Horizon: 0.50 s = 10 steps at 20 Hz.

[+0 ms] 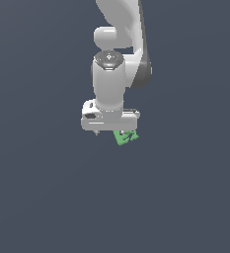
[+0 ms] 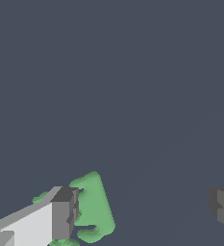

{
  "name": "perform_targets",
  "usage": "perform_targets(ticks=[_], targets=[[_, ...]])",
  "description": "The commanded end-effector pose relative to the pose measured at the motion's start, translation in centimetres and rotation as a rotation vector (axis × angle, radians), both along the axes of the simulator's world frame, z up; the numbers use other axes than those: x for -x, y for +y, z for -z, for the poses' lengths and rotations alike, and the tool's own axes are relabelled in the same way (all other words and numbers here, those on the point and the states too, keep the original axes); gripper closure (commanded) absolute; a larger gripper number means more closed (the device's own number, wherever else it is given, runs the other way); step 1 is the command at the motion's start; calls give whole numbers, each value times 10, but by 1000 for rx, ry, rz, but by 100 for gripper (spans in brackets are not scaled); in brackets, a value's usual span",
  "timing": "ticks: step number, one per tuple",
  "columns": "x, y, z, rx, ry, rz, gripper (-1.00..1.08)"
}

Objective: Pick up the object and move it to a goal position.

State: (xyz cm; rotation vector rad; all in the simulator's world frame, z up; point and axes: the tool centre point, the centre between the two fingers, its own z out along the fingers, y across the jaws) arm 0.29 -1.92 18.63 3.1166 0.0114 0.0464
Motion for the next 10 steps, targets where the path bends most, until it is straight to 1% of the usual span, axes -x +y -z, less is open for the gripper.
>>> perform_targets(ticks=[1,10], targets=[[0,0,0,0,0,0,-92],[3,6,10,-15,19,-33,-92]])
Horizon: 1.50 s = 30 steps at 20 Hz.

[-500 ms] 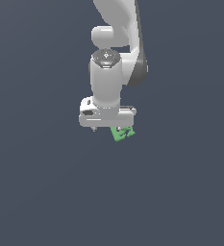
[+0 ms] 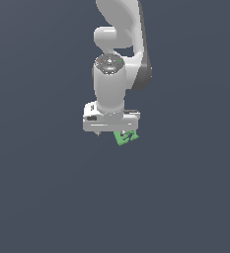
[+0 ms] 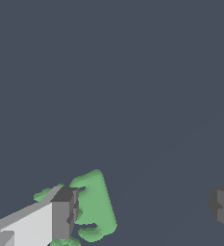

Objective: Pick up the object and move it to a goal position.

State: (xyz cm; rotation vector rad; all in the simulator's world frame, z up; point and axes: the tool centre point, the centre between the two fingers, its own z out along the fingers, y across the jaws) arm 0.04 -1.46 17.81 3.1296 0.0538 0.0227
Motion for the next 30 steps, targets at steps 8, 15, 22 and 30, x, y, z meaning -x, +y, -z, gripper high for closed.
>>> perform_targets(ticks=[8,15,22,30], targets=[[3,3,5,-2,3,-13,-92],[19,17,25,-2,6,-59,-92],[53,42,60,-3,10,-148,-92],[95,66,93,-7,15,-245,-92]])
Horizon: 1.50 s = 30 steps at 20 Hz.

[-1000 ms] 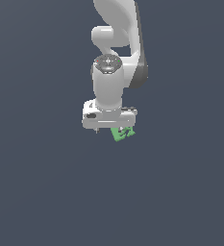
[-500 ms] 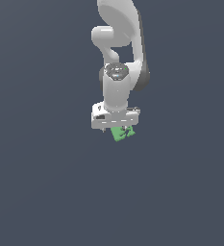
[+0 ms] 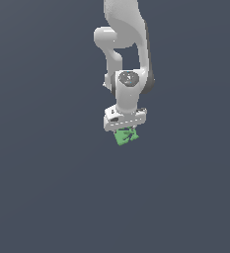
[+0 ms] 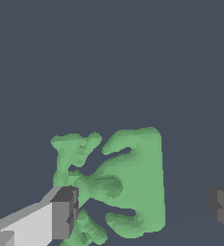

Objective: Pick up the object and move it to a goal position.

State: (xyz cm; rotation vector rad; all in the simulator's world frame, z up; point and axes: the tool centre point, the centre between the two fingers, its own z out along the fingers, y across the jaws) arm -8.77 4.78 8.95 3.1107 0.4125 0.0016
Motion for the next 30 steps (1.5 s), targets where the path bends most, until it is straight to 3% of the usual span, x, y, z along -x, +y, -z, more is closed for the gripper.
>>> perform_targets(ticks=[1,8,29,30], targets=[[11,5,7,-1,0,-23,-92],[24,12,16,-3,2,-53,-92],[25,12,66,-3,2,-53,-92],[25,12,66,-3,2,-53,108]])
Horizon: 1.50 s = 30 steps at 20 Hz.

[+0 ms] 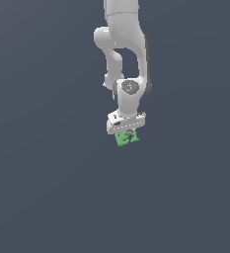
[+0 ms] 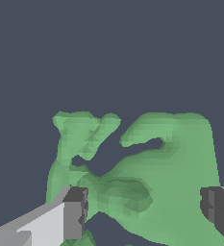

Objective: Pick up the object and move it to a goal position.

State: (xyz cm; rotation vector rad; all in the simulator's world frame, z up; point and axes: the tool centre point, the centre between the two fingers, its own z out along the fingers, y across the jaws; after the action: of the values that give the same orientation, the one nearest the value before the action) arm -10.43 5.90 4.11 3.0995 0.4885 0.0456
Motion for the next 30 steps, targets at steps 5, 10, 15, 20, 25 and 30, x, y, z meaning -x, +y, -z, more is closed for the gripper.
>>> perform_targets(ticks=[5,10,15,20,25,30], targets=[[9,1,18,1,29,-4,108],[-2,-2,0,1,-5,2,108],[-7,-1,-4,1,-4,2,108],[-21,3,-14,1,-2,2,108],[-43,9,-30,0,2,1,108],[-73,17,-50,0,6,0,108]])
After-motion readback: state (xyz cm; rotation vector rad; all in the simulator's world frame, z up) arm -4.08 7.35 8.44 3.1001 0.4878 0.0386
